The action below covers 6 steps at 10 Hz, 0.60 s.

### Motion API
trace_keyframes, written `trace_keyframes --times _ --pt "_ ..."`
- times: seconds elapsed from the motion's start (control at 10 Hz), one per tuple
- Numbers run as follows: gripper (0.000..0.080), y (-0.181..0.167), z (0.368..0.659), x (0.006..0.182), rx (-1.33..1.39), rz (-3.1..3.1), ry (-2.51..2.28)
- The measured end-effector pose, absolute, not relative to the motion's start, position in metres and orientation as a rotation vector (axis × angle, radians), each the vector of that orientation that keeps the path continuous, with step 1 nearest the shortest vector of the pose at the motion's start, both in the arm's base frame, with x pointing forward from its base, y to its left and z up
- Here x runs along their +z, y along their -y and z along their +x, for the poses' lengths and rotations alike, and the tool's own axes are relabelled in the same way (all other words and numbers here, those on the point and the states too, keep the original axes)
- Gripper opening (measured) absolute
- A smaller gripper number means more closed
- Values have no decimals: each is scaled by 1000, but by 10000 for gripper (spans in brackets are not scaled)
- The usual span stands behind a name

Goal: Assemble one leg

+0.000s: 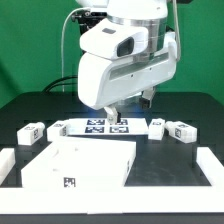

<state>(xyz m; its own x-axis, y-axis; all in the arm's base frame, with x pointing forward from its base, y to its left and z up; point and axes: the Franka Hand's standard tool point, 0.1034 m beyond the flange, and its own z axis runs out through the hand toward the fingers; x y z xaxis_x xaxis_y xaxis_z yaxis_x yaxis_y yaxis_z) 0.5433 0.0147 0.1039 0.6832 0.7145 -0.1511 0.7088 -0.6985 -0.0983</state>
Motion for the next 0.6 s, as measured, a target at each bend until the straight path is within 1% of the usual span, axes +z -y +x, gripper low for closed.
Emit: trace_keyframes --times 0.6 --pt "650 -15 543 104 277 -2853 1207"
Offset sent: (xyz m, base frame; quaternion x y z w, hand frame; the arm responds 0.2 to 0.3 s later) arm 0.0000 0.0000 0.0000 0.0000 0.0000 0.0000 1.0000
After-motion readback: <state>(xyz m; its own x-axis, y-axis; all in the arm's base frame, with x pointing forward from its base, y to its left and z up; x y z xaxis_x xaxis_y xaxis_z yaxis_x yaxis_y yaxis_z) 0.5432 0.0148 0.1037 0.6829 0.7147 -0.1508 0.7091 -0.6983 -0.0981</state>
